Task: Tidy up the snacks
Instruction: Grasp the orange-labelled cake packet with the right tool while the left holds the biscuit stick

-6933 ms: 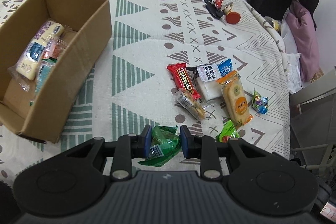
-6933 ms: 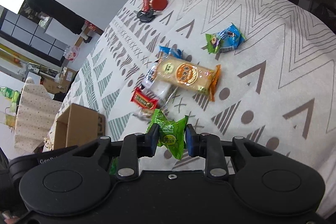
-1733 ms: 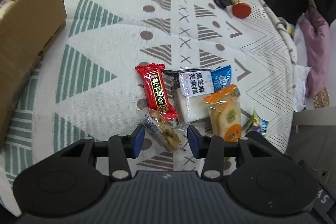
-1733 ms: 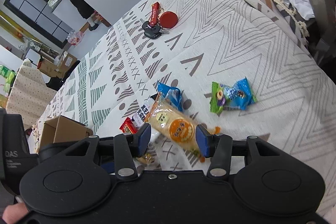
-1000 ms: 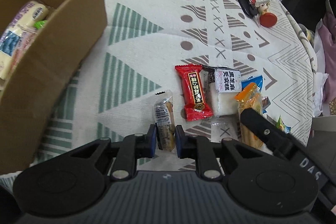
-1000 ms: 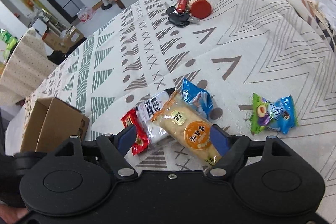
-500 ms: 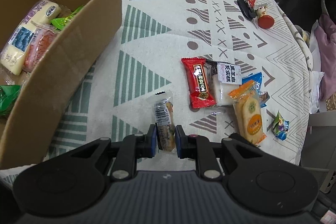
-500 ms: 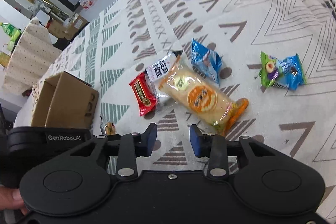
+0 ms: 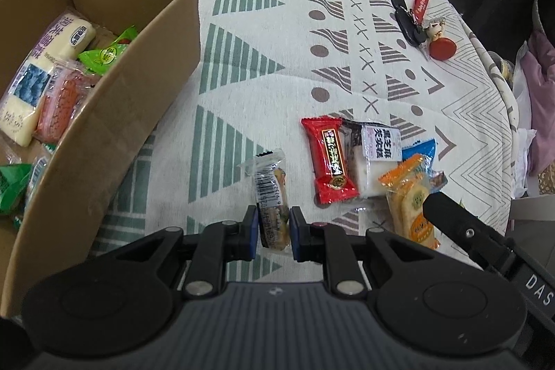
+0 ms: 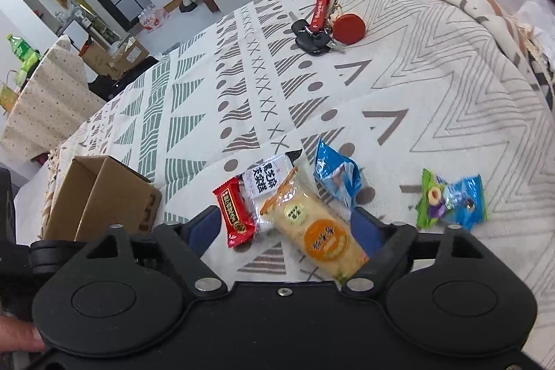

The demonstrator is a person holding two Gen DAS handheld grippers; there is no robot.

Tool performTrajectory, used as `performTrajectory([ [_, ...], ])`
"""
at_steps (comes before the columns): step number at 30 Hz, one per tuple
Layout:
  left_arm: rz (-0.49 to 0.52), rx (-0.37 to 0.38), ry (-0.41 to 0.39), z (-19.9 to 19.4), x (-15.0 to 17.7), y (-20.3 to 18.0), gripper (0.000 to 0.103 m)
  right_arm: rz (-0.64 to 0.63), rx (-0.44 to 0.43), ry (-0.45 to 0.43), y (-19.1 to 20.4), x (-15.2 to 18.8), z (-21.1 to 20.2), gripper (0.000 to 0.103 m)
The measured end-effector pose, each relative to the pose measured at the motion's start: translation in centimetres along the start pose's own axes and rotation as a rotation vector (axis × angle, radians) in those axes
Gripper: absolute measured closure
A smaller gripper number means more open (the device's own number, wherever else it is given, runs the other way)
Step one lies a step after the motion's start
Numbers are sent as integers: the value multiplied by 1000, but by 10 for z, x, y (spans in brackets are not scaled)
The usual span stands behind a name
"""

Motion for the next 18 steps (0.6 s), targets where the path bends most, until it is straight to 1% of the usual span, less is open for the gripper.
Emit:
performTrajectory([
  [2, -2, -4, 4, 3, -2, 0, 86, -17, -9, 14, 2, 0, 7, 18],
  [4, -3, -6, 7, 5, -3, 0, 86, -39, 2, 32, 1, 3, 15, 18],
  [6, -4, -8, 11, 7, -4, 1, 86, -40, 17, 66, -2, 10, 24, 18],
  [8, -5, -11, 14, 9, -4, 2, 86, -30, 31, 105, -7, 20, 30, 21],
  [10, -7, -11, 17, 10, -4, 2, 86, -16, 55, 136, -12, 29, 34, 32],
  [11, -7, -10, 18, 10, -4, 2, 86, -23, 61, 125, -12, 31, 32, 33],
  [12, -7, -10, 19, 10, -4, 2, 86, -28, 66, 123, -12, 31, 30, 40],
  [13, -7, -9, 20, 10, -3, 2, 86, -29, 71, 131, -12, 33, 29, 54],
  [14, -8, -7, 21, 10, -3, 2, 86, -27, 78, 143, -12, 34, 28, 60],
  [16, -8, -1, 21, 9, -2, 1, 86, -22, 85, 155, -12, 36, 25, 64],
  [18, -4, 8, 17, 6, -1, -1, 86, -17, 89, 160, -10, 38, 21, 65],
])
Point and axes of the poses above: each gripper's, at about its wrist camera, not at the fingertips, and z roughly the way its jaws point, y to its left, x to its underside, the point moved 7 cm from there along z, roughly the way its jaws point, and after that the axes turned 4 degrees about -y, right-handed, at the moved point
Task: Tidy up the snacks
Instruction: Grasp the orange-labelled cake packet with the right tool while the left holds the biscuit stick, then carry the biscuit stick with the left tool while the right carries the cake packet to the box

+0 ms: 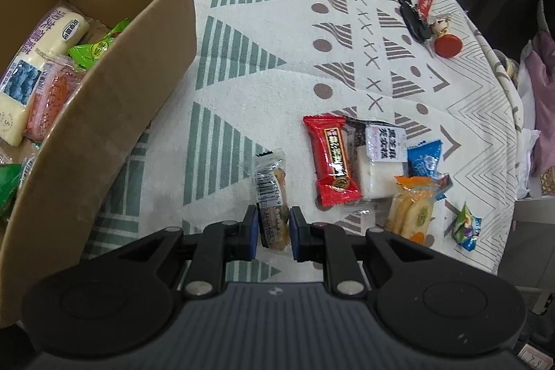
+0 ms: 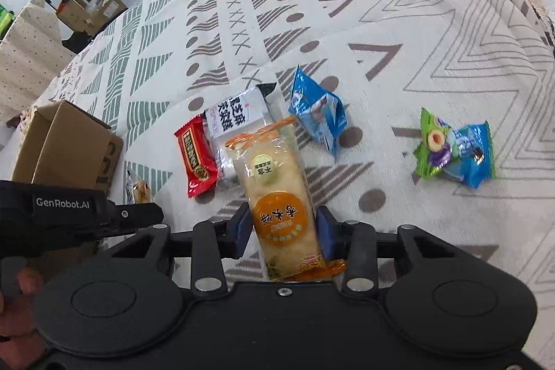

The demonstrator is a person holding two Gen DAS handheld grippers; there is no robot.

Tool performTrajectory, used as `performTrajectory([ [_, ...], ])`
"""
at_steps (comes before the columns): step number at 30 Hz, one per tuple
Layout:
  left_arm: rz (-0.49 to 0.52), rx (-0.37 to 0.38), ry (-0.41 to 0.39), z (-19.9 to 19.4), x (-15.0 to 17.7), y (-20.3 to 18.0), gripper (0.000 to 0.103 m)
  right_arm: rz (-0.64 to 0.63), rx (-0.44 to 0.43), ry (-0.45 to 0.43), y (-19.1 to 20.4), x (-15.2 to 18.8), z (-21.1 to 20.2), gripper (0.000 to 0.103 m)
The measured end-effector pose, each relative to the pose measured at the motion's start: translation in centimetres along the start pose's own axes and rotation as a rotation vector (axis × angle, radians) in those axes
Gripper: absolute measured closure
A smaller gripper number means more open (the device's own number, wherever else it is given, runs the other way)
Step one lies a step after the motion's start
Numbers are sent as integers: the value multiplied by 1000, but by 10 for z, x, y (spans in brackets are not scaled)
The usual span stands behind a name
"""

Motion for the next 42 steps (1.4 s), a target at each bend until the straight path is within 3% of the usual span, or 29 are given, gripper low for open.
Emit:
performTrajectory([
  [17, 35, 67, -77, -61, 7, 6, 86, 81, -53, -91, 41, 7, -49, 67],
  [42, 31, 124, -173, -135, 9, 50, 86, 47, -127, -165, 123, 17, -93, 67],
])
Point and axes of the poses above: each gripper's, at about its wrist camera, not at the fingertips, and z roughly the way its jaws point, y to its left, x to its underside, the point moved 7 cm from there along z, roughly the way its jaws point, and after that the axes turned 4 degrees about -y, right-handed, at the moved point
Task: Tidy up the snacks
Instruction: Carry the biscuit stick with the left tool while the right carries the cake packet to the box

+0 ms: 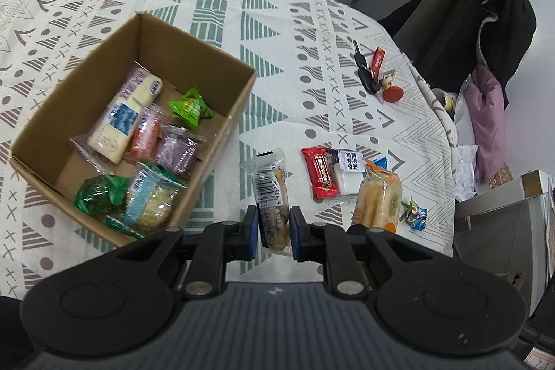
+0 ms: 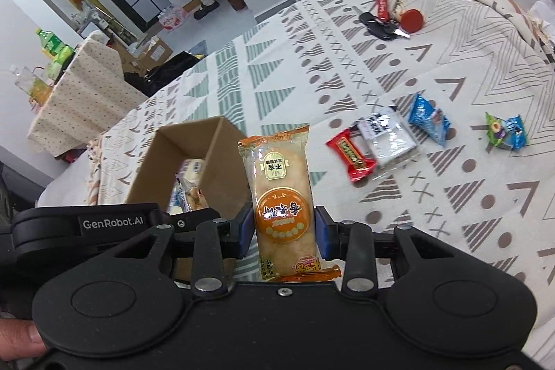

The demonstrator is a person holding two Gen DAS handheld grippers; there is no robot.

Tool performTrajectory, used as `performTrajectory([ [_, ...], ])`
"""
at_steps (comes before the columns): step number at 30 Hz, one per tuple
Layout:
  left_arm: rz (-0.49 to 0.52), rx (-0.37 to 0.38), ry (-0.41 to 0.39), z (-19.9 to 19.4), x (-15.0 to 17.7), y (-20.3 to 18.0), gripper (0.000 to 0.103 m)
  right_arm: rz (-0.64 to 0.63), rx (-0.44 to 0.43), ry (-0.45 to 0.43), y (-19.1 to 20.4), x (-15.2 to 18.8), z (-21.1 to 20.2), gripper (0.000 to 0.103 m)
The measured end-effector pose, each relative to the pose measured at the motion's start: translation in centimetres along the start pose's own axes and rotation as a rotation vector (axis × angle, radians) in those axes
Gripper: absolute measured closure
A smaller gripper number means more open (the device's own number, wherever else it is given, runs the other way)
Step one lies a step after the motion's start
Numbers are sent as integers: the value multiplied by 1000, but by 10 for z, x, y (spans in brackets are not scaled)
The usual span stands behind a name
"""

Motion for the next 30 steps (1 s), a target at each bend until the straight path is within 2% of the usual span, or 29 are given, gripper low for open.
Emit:
performTrajectory([
  [16, -22, 2, -37, -29, -26, 41, 86, -40, -46, -7, 54, -3, 14, 67],
  [30, -57, -27, -41, -31, -53, 85, 86, -51, -88, 24, 91, -1, 40, 67],
])
Point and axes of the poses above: each gripper's, at about its wrist camera, not at the fingertips, and z roughly the way its jaws point, y to its left, x to its underside, the point moved 7 cm from there along z, roughly the way its jaws point, and after that the axes turned 4 degrees about -y, right-handed, at the moved point
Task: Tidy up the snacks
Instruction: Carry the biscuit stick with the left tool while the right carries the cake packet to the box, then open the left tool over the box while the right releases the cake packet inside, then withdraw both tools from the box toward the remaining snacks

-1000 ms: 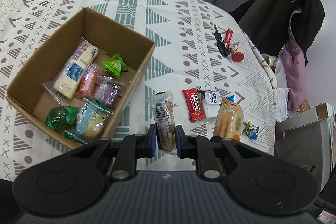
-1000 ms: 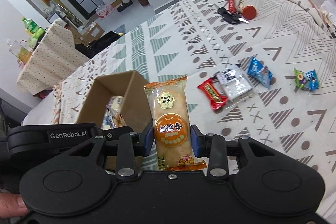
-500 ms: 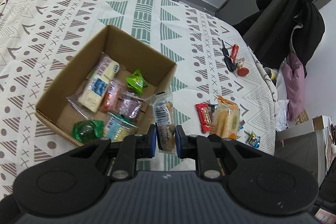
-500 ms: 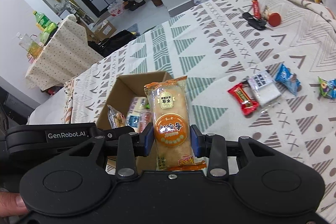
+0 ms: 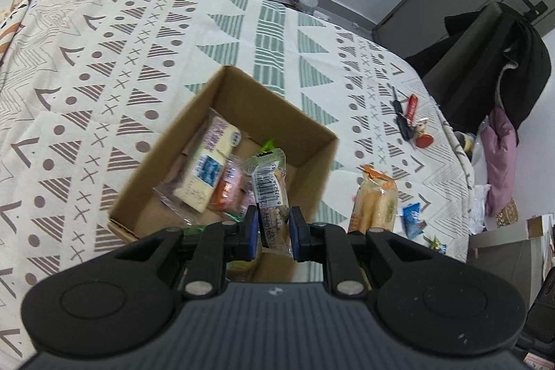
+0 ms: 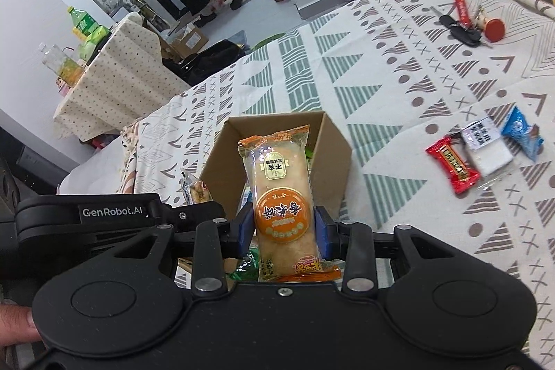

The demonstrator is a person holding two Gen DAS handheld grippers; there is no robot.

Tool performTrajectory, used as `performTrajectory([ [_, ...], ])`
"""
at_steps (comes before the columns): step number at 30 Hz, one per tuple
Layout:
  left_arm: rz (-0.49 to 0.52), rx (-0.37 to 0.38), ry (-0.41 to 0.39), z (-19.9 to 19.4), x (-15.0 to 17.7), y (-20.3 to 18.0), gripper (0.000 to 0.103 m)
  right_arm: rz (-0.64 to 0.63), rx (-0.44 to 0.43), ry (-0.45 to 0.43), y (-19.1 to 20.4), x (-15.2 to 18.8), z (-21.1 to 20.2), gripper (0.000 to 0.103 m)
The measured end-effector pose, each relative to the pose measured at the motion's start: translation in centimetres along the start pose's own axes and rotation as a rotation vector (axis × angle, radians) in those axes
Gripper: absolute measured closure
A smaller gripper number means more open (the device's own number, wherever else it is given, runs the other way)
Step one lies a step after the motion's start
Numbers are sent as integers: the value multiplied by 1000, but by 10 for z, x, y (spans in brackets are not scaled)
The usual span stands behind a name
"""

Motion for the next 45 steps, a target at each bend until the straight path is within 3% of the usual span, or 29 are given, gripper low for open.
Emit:
performTrajectory([
  [11, -26, -89, 18, 7, -10, 38, 82, -7, -14, 31, 22, -1, 27, 67],
  [18, -26, -88, 37, 9, -10, 46, 76, 5, -41, -9, 31, -10, 32, 66],
  [20, -25, -90, 46, 10, -10, 45, 70, 9, -57, -39, 32, -15, 28, 59],
  [21, -23, -91, 50, 11, -9, 44, 63, 13, -46, -38, 30, -16, 28, 46],
  [22, -22, -93, 51, 11, -8, 42, 60, 17, -35, -38, 28, -16, 27, 41],
  [24, -19, -95, 44, 10, -7, 39, 48, 19, -23, -35, 22, -15, 23, 42],
  [30, 7, -83, 31, 8, 0, 18, 30, 36, 5, -32, 2, -9, 6, 39],
  [45, 78, -71, 26, 5, 28, -35, 16, 73, 67, -96, -51, -6, -43, 19],
])
Point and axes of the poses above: each gripper's, at about its wrist camera, not at the fingertips, and z roughly the way its jaws point, y to its left, x to its underside, the point moved 7 cm from there along z, roughly the way its jaws point, and after that the axes turned 4 degrees about -y, right-handed, at the moved point
